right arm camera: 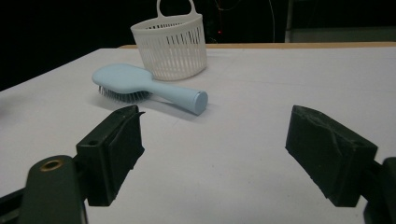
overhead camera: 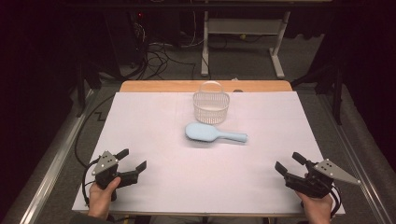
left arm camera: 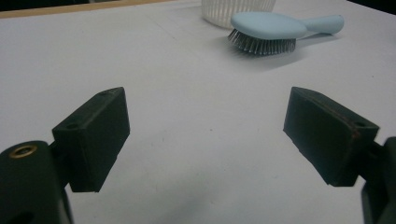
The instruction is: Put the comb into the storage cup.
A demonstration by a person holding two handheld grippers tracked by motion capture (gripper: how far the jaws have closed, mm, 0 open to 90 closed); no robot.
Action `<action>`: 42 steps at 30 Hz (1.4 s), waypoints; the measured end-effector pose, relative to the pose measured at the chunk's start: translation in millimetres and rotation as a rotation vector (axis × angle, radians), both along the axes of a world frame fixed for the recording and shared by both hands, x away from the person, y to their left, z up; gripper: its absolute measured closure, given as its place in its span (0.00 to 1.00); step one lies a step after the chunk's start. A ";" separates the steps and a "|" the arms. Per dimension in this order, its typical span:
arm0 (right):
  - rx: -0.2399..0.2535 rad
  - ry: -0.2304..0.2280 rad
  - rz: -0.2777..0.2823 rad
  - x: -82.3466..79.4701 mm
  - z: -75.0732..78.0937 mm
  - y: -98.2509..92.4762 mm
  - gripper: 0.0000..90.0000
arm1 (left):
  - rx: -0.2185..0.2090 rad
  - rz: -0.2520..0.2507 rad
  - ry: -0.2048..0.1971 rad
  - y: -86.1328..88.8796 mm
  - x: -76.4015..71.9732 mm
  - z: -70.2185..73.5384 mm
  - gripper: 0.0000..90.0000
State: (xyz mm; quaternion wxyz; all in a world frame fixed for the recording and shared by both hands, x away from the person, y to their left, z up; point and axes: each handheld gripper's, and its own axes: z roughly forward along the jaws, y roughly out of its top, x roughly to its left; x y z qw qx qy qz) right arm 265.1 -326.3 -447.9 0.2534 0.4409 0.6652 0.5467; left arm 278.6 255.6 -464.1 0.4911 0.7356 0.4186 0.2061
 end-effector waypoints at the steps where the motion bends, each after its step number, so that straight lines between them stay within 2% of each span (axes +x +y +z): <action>1: 0.000 0.000 0.001 0.1 0.1 0.3 0.21 | 0.000 0.000 0.000 0.0 0.0 0.0 0.17; 20: -0.002 -0.010 0.017 3.7 2.2 7.8 0.22 | 0.001 -0.001 0.001 -0.2 0.2 -0.1 0.17; 22: -0.006 -0.022 0.014 4.2 3.0 9.0 0.21 | 0.008 -0.002 0.003 -0.3 0.3 -0.2 0.17; 42: -0.013 -0.017 0.034 10.0 3.7 18.1 0.21 | 0.007 0.001 -0.005 -0.6 -0.1 0.4 0.17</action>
